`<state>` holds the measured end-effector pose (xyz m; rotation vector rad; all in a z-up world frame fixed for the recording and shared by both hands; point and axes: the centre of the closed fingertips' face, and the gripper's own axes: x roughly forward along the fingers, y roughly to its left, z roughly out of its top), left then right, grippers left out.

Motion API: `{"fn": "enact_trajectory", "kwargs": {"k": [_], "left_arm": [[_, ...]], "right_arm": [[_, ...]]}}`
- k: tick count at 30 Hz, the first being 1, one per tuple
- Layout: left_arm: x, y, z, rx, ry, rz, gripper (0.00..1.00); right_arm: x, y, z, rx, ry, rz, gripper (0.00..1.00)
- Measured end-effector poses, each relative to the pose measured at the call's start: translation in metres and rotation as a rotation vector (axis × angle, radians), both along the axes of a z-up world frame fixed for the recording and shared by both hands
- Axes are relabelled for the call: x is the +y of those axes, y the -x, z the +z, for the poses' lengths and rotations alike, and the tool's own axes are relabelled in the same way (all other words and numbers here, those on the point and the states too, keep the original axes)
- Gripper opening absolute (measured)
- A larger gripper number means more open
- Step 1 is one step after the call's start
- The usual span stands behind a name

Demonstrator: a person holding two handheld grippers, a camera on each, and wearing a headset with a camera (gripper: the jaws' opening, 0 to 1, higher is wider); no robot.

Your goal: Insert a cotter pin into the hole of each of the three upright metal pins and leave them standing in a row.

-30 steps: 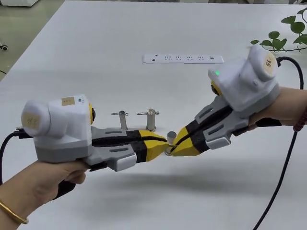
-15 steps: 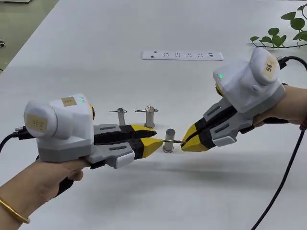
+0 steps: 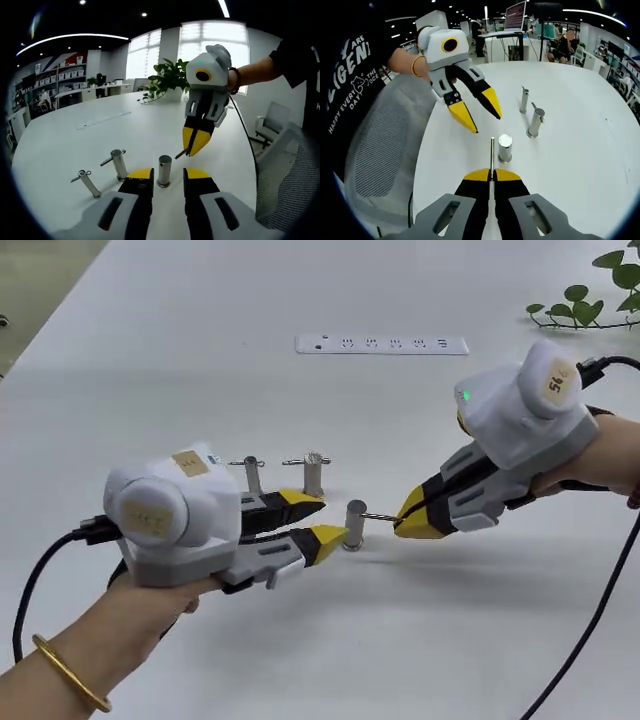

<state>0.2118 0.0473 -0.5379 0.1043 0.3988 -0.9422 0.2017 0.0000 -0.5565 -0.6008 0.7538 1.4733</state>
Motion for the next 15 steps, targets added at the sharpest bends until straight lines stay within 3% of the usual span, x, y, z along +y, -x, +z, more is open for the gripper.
{"fn": "enact_trajectory", "kwargs": {"k": [7, 15], "left_arm": [[-0.004, -0.008, -0.017, 0.001, -0.051, 0.04, 0.21], [-0.01, -0.016, -0.031, 0.009, -0.078, 0.072, 0.19]], "right_arm": [[-0.007, -0.006, -0.006, -0.006, 0.015, -0.02, 0.0], [-0.013, -0.012, -0.014, -0.008, 0.042, -0.038, 0.0]]}}
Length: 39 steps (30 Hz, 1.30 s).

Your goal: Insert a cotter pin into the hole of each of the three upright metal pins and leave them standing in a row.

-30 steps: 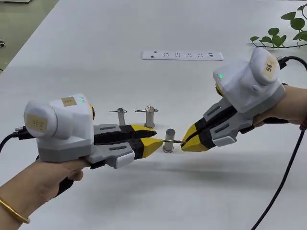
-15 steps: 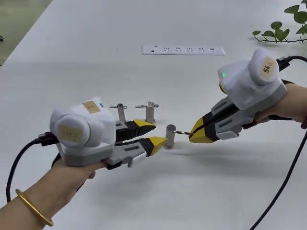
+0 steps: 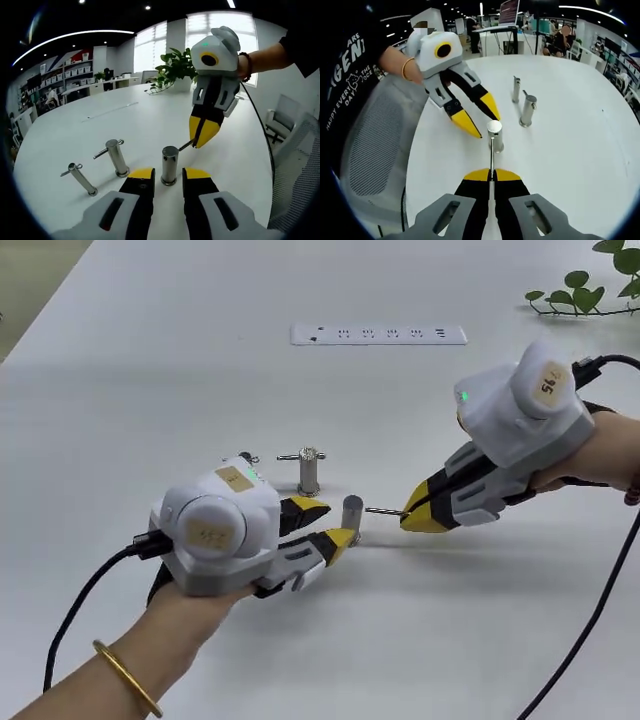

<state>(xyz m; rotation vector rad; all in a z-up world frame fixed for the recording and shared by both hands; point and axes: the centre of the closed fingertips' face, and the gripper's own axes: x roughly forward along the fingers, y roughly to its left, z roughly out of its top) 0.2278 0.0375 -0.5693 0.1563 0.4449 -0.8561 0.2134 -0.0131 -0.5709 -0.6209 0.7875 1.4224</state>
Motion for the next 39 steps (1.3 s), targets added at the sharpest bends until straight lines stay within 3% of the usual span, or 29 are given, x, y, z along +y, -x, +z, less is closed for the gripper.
{"fn": "enact_trajectory", "kwargs": {"k": [12, 39], "left_arm": [[-0.005, -0.005, -0.02, 0.02, -0.06, 0.023, 0.18], [-0.012, -0.008, -0.024, 0.043, -0.042, 0.03, 0.1]], "right_arm": [[-0.001, -0.003, -0.006, 0.005, 0.003, -0.001, 0.0], [0.004, -0.004, -0.003, -0.004, -0.018, 0.024, 0.0]]}}
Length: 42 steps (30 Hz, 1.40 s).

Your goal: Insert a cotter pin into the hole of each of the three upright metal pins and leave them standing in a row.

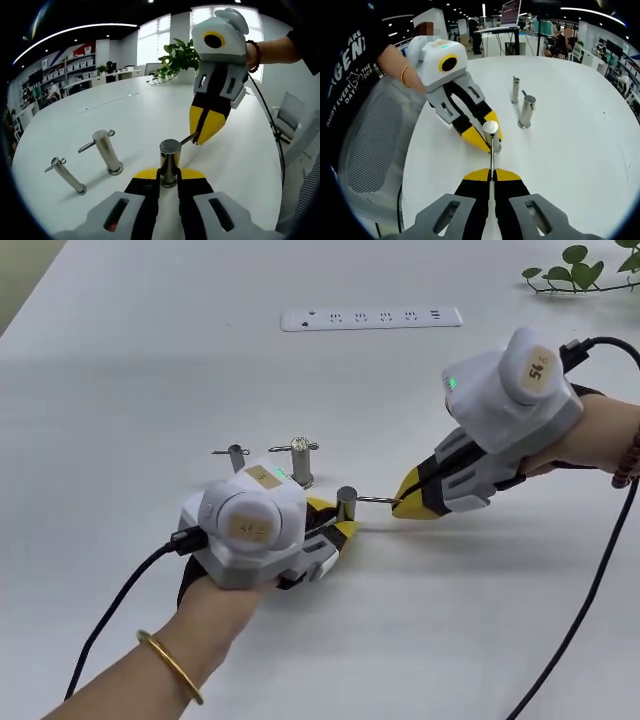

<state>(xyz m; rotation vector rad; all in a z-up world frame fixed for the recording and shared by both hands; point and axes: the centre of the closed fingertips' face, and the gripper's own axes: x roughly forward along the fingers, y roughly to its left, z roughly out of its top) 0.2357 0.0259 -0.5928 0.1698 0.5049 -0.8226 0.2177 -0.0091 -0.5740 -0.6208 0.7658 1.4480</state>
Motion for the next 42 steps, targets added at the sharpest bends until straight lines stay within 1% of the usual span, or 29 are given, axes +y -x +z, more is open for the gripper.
{"fn": "enact_trajectory", "kwargs": {"k": [10, 24, 26, 31, 42], "left_arm": [[-0.0007, -0.0007, -0.0003, 0.008, 0.004, -0.009, 0.1], [-0.0005, 0.0005, -0.0002, 0.01, 0.003, -0.021, 0.1], [-0.0005, 0.0003, 0.0, 0.011, 0.003, -0.023, 0.1], [-0.0004, 0.0001, 0.0, 0.011, 0.003, -0.025, 0.1], [-0.0013, -0.0001, -0.0003, 0.009, 0.0, -0.03, 0.1]], "right_arm": [[0.0005, -0.003, 0.0018, -0.006, -0.013, -0.006, 0.0], [0.0041, -0.0017, 0.0037, -0.01, -0.035, 0.009, 0.0], [0.0035, -0.003, 0.0033, -0.017, -0.033, 0.015, 0.0], [0.0029, -0.0031, 0.0031, -0.016, -0.034, 0.022, 0.0], [0.0031, -0.0022, 0.0064, -0.036, -0.033, 0.055, 0.0]]}}
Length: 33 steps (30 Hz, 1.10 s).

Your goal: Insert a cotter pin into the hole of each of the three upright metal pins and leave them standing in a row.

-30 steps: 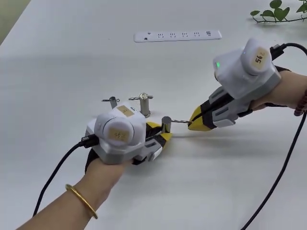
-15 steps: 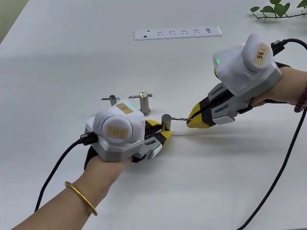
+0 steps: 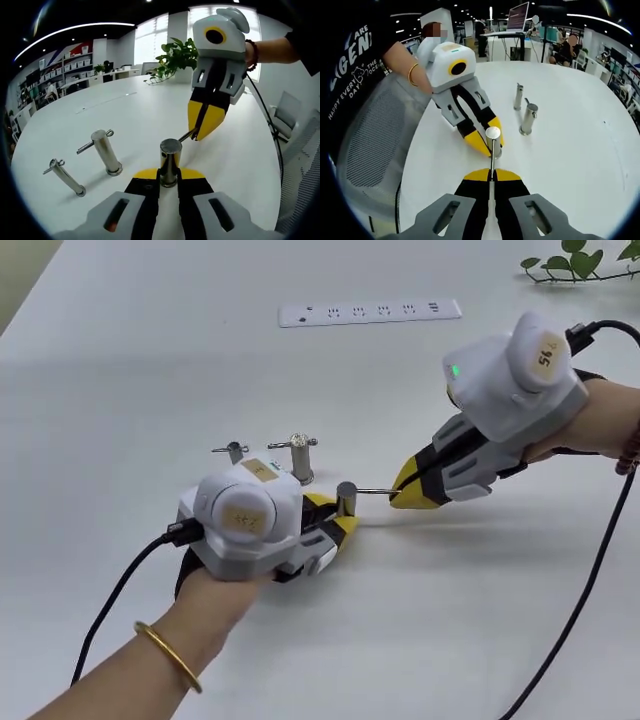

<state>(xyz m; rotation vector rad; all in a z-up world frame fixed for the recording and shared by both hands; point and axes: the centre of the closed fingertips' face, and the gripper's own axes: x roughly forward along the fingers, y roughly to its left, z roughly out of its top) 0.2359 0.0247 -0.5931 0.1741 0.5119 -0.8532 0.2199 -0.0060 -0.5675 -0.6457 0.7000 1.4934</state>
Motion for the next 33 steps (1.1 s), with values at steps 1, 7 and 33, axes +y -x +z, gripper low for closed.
{"fn": "enact_trajectory", "kwargs": {"k": [1, 7, 33], "left_arm": [[0.0, 0.0, 0.0, 0.0, 0.0, 0.0, 0.1], [-0.0002, 0.0001, -0.0002, 0.0, -0.001, -0.009, 0.1], [-0.0008, -0.0002, -0.0007, 0.006, -0.008, -0.035, 0.1]], "right_arm": [[0.0, -0.0004, 0.0004, -0.006, 0.002, 0.003, 0.0], [0.0003, -0.0003, 0.0016, -0.014, 0.008, 0.014, 0.0], [0.0003, 0.0003, 0.0049, -0.027, -0.019, 0.026, 0.0]]}}
